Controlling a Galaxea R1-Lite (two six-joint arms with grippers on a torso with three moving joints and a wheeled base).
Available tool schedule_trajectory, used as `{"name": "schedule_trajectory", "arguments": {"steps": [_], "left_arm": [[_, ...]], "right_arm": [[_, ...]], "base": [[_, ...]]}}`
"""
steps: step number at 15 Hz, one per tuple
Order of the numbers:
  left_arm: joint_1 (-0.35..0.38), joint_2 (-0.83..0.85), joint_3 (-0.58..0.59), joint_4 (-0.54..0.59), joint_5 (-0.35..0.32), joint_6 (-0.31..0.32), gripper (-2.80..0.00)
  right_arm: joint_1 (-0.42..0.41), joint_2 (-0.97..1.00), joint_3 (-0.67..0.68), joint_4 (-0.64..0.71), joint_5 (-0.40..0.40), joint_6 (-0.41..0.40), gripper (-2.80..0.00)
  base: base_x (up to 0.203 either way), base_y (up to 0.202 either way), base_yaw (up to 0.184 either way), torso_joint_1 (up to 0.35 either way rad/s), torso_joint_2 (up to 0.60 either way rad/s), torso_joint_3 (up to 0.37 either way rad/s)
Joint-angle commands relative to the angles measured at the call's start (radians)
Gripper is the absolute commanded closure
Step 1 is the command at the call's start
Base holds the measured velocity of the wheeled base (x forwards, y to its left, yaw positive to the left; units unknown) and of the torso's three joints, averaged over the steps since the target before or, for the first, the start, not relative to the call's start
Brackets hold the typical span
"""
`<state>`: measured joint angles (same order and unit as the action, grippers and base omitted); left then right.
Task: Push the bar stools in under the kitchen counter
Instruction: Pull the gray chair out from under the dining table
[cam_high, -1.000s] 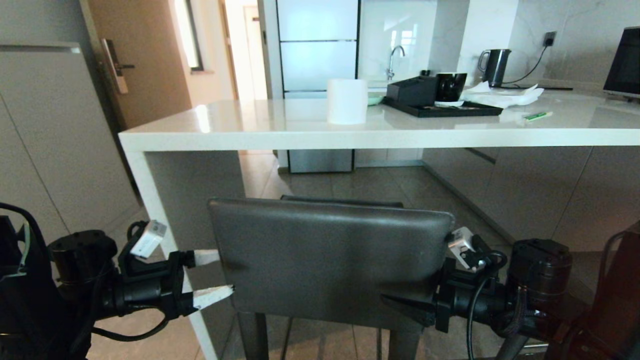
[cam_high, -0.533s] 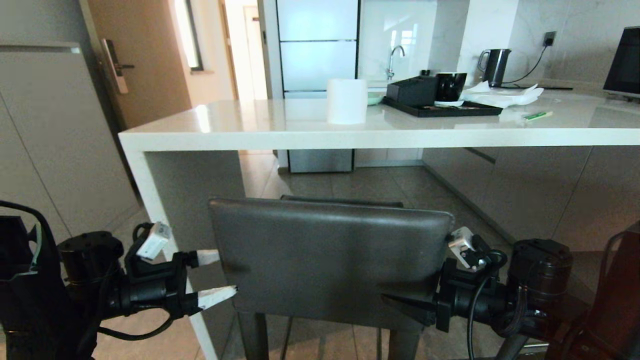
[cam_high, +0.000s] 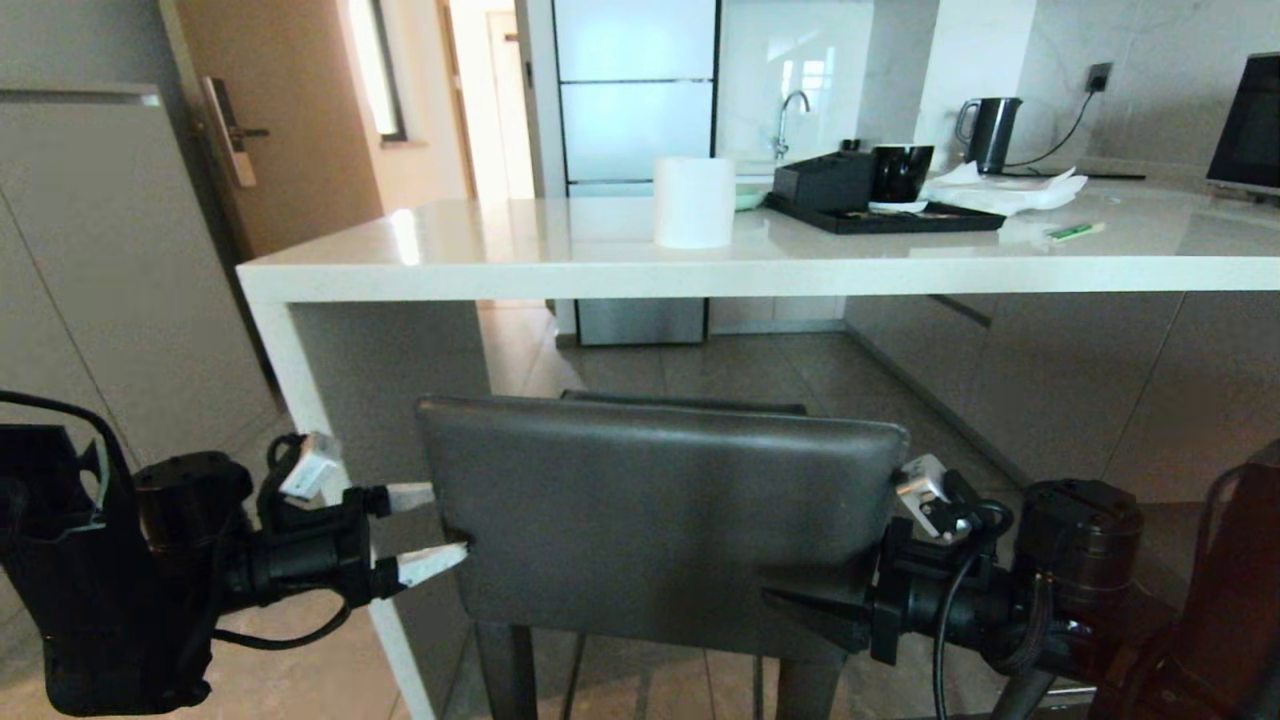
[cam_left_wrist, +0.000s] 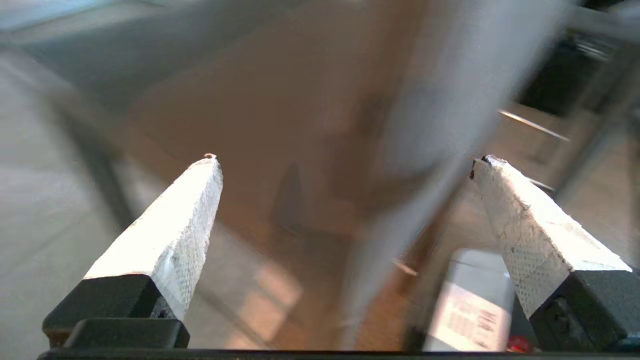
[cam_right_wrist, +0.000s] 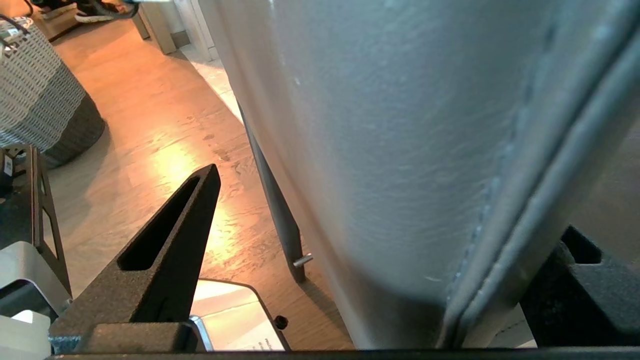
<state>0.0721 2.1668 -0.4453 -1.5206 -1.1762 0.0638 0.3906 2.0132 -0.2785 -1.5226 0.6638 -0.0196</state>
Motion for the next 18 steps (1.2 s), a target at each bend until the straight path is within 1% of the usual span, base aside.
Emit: {"name": "schedule_trajectory", "arguments": {"steps": [1,6,7,10,11,15,18], "left_arm": [[-0.036,-0.013,0.009,-0.009,-0.007,0.001,-2.8],[-0.112,-0.105,0.038,-0.009,-0.008,-0.002,-2.8],[-0.12,-0.119,0.052,-0.009,0.002,-0.001,-2.8],[-0.081,-0.116,0.092,-0.009,0.006,0.002,-2.8],[-0.081,-0.12,0.1,-0.009,0.006,0.002,-2.8],[-0.11,-0.123,0.126,-0.009,0.006,0.006,-2.8],[-0.134,-0.138,0.168,-0.009,0.005,0.038,-2.8]], "right_arm": [[-0.001,0.004,0.001,-0.007,0.003,0.0,-2.8],[0.001,0.01,-0.001,-0.007,0.003,-0.002,-2.8],[0.001,0.01,0.001,-0.007,0.003,-0.002,-2.8],[0.001,0.01,0.001,-0.007,0.003,-0.002,-2.8],[0.004,0.01,-0.001,-0.007,0.003,-0.002,-2.8],[0.01,0.01,0.002,-0.007,0.003,-0.002,-2.8],[0.01,0.01,0.0,-0.007,0.003,-0.002,-2.8]], "base": [[0.0,0.0,0.0,0.0,0.0,0.0],[0.0,0.0,0.0,0.0,0.0,0.0],[0.0,0.0,0.0,0.0,0.0,0.0],[0.0,0.0,0.0,0.0,0.0,0.0],[0.0,0.0,0.0,0.0,0.0,0.0],[0.0,0.0,0.0,0.0,0.0,0.0],[0.0,0.0,0.0,0.0,0.0,0.0]]}}
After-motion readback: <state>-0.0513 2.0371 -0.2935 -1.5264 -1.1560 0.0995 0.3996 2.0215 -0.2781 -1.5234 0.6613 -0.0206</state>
